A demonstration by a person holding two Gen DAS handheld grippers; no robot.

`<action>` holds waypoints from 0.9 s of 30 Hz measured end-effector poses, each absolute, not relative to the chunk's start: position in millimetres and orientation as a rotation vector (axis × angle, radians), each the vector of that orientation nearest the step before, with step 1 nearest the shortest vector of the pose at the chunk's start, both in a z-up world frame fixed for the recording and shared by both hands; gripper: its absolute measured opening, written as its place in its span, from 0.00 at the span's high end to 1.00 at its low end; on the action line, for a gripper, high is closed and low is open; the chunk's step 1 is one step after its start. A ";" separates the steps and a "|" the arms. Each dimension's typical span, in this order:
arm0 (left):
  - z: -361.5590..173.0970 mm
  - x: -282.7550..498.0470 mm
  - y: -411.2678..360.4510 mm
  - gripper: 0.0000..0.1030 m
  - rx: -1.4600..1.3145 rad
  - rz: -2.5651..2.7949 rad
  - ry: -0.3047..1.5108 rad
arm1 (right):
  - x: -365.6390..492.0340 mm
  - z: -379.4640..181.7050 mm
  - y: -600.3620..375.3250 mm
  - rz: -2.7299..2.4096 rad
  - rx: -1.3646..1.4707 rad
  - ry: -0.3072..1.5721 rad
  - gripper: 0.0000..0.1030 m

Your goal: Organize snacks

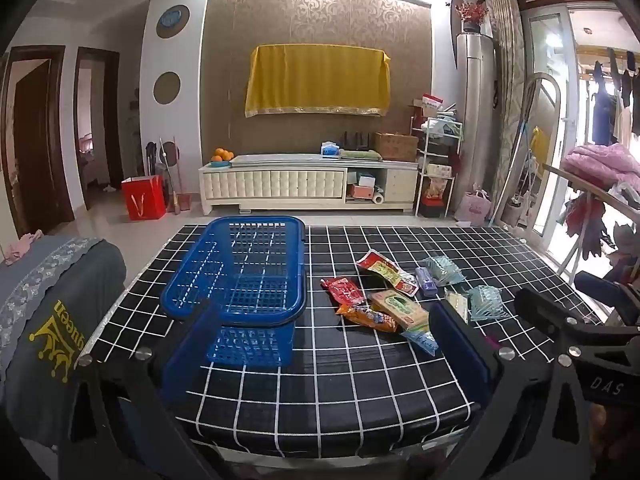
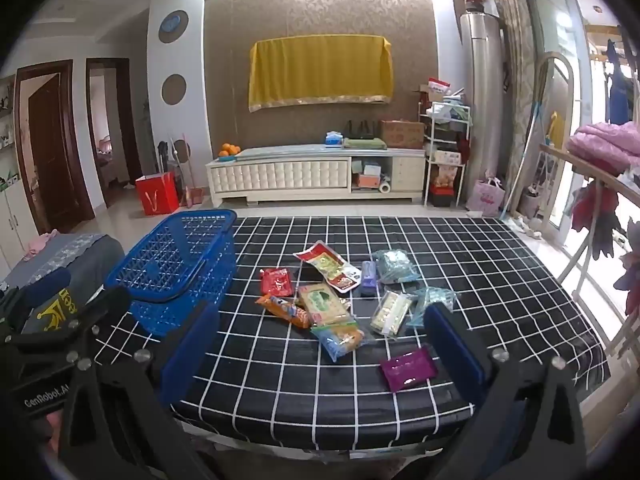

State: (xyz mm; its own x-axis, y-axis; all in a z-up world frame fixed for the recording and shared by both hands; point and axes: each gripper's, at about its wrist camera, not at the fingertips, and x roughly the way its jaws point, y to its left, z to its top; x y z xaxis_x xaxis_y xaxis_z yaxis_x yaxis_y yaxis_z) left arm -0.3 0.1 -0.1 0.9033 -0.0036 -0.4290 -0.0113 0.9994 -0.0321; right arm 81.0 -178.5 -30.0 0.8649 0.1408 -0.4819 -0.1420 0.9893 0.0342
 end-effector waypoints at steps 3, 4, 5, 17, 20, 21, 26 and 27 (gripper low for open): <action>-0.5 -1.8 -1.4 0.00 -0.027 0.010 0.442 | 81.4 -31.1 -179.1 0.145 -0.004 0.508 0.00; -0.7 -2.8 -2.3 0.00 -0.022 0.014 0.442 | 81.5 -31.3 -179.1 0.144 -0.005 0.508 0.00; -0.7 -4.2 -3.2 0.00 -0.018 0.016 0.441 | 81.5 -31.4 -178.9 0.144 -0.005 0.508 0.00; 0.6 -2.9 -5.8 0.00 -0.031 0.003 0.459 | 80.3 -32.6 -185.4 0.166 0.024 0.509 0.00; -0.1 -1.9 -4.5 0.00 -0.032 0.004 0.460 | 79.6 -32.9 -185.7 0.167 0.024 0.509 0.00; 0.0 -2.0 -4.4 0.00 -0.033 0.004 0.460 | 79.7 -32.7 -185.6 0.167 0.024 0.509 0.00; 0.2 -1.3 -3.0 0.00 -0.031 0.003 0.462 | 79.7 -32.7 -185.6 0.170 0.028 0.511 0.00; -1.6 -3.0 -3.1 0.00 -0.029 0.000 0.462 | 79.6 -33.1 -185.5 0.170 0.030 0.514 0.00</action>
State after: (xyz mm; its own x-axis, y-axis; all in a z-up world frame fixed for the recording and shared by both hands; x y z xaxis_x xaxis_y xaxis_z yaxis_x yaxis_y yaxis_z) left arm -3.0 -3.1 -1.6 0.8951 -0.0065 -0.4459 -0.0069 0.9996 -0.0283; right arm 79.6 -185.5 -33.1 0.8570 0.1693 -0.4866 -0.1543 0.9855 0.0712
